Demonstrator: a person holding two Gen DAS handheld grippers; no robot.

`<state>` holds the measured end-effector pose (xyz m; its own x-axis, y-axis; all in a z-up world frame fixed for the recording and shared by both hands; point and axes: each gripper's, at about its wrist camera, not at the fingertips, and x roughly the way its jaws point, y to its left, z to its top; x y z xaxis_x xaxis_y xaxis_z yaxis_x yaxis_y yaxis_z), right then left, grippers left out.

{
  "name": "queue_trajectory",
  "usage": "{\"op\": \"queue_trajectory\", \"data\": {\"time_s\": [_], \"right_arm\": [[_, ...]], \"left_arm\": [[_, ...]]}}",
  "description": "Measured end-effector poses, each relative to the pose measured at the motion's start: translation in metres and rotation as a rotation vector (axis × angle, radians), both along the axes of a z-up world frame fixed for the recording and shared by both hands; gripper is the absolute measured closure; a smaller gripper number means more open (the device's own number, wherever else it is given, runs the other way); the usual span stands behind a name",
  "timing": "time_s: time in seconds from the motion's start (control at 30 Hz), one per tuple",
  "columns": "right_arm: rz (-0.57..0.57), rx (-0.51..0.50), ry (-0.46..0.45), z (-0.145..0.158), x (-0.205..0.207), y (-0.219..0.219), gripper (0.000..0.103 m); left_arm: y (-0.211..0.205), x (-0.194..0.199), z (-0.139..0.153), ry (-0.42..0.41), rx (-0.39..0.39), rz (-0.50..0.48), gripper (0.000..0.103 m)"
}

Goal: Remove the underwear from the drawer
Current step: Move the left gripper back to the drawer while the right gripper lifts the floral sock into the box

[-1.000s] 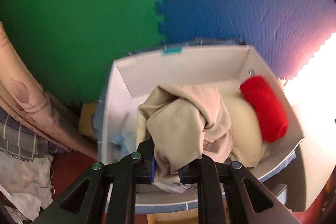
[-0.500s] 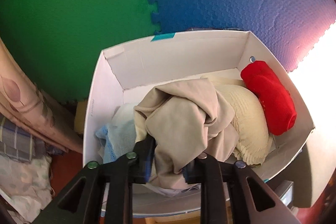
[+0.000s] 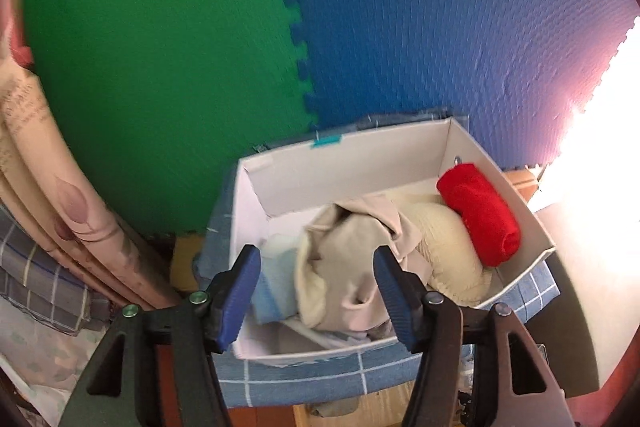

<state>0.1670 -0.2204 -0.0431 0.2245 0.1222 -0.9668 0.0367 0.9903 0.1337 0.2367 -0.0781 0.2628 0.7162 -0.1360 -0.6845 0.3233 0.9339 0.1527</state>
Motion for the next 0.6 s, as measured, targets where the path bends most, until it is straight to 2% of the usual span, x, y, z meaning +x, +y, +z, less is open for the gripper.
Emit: {"op": "queue_trajectory", "data": {"time_s": [0.13, 0.3, 0.43, 0.53, 0.6], "right_arm": [[0.0, -0.014, -0.002, 0.0, 0.001, 0.002, 0.077], [0.007, -0.041, -0.008, 0.001, 0.001, 0.005, 0.077], [0.003, -0.045, -0.025, 0.004, 0.0, 0.005, 0.077], [-0.002, -0.037, -0.049, 0.008, -0.002, 0.002, 0.077], [-0.005, -0.037, -0.061, 0.011, -0.003, 0.001, 0.077]], "left_arm": [[0.025, -0.027, 0.014, -0.029, -0.013, 0.008, 0.041], [0.056, -0.063, 0.007, -0.068, 0.014, 0.055, 0.041], [0.081, -0.089, -0.024, -0.076, 0.043, 0.12, 0.039], [0.097, -0.106, -0.063, -0.061, 0.077, 0.188, 0.039], [0.099, -0.11, -0.091, -0.023, 0.097, 0.207, 0.039]]}}
